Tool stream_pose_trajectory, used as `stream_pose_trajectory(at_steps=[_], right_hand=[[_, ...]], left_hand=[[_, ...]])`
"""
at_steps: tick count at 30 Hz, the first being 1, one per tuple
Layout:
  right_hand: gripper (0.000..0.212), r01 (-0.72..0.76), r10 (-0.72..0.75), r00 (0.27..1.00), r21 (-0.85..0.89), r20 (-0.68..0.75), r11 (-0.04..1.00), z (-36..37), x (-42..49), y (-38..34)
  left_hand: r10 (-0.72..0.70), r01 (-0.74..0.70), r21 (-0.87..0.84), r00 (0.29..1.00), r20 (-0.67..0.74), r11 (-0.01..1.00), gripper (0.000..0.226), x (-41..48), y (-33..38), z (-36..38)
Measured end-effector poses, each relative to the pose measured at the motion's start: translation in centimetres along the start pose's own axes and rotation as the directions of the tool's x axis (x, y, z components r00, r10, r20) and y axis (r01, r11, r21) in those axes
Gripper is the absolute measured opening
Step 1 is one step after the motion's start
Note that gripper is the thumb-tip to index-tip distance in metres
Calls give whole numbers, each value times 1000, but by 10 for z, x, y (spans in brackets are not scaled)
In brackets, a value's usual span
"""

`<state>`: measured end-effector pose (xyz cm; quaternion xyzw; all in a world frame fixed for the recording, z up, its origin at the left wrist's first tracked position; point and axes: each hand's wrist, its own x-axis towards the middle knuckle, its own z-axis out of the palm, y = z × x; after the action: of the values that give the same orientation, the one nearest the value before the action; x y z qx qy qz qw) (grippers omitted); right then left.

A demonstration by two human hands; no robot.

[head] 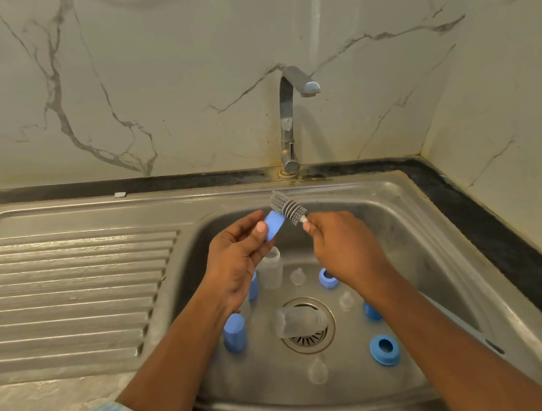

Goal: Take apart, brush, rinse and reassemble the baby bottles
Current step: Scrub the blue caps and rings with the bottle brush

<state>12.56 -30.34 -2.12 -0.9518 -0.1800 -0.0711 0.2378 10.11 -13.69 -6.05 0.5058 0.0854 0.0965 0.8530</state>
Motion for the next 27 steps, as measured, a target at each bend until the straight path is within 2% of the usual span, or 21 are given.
stream_pose_trajectory(at_steps=[3,7,9,14,19,23,27], right_hand=[[26,-13,13,1000,-19,0,1000,-5,-1,5],[28,99,-100,995,40,21,994,-1,-11,-9],[26,129,-129,991,2,37,992,5,-12,-16],[27,70,-70,998,-16,1,997,3,-6,-14],[28,19,-19,1000,-29,10,999,0,-2,-12],[40,-34,35,999,-28,14,999,-7,2,3],[33,74,-75,996,10,56,997,-8,-6,-3]], left_hand=[[37,-37,11,999,-20,999,29,-1,-4,4],[86,-81,45,988,-132,996,17,5,-5,-6],[86,-84,25,988,-131,996,17,6,-5,-6],[85,-90,-53,993,-83,995,15,4,-4,-3],[101,-100,26,993,-63,995,16,3,-4,-4],[119,-119,93,993,0,989,18,0,-6,1],[148,-140,100,986,-75,985,17,3,-5,-4]])
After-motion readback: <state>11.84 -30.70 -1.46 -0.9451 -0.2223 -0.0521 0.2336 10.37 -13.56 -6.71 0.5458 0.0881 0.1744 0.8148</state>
